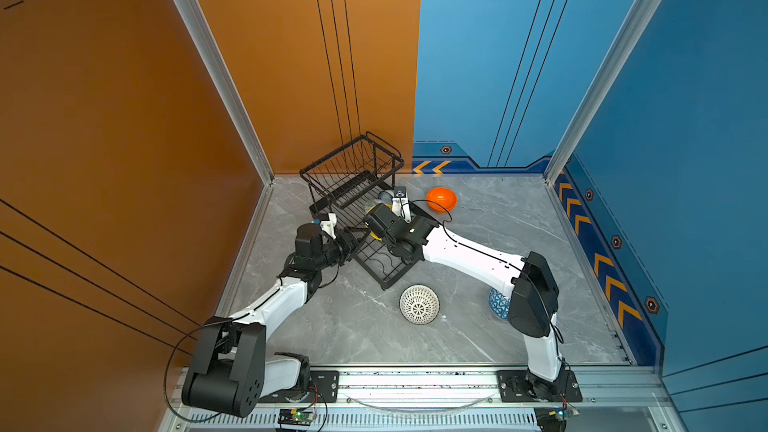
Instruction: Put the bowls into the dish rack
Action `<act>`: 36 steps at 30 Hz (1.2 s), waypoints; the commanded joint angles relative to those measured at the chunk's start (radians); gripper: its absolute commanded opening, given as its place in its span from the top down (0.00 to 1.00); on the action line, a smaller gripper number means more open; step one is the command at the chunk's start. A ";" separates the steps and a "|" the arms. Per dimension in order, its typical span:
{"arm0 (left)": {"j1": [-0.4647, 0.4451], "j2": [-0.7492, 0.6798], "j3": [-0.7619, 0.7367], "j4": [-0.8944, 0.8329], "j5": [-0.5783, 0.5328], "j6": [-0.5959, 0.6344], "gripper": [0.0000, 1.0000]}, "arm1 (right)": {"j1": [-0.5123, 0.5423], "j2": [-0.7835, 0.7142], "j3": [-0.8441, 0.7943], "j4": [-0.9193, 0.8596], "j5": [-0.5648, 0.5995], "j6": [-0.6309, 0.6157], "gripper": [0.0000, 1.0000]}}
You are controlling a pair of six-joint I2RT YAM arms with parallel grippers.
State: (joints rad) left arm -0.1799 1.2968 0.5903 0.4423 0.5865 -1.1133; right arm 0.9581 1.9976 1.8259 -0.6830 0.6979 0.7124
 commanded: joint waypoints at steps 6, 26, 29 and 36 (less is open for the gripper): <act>-0.097 0.096 0.115 -0.060 -0.119 0.063 0.63 | -0.019 -0.116 -0.098 0.076 -0.079 -0.056 1.00; -0.191 0.131 0.149 -0.063 -0.209 0.078 1.00 | -0.038 -0.239 -0.234 0.168 -0.175 -0.100 1.00; -0.196 0.124 0.137 -0.062 -0.219 0.074 1.00 | -0.038 -0.252 -0.239 0.165 -0.200 -0.095 1.00; -0.199 0.077 0.092 -0.030 -0.246 0.055 1.00 | -0.045 -0.307 -0.281 0.181 -0.272 -0.082 0.65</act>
State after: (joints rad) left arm -0.3790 1.4139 0.6971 0.3519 0.3595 -1.0451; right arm 0.9218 1.7386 1.5711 -0.5301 0.4709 0.6113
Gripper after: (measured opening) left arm 0.100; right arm 0.338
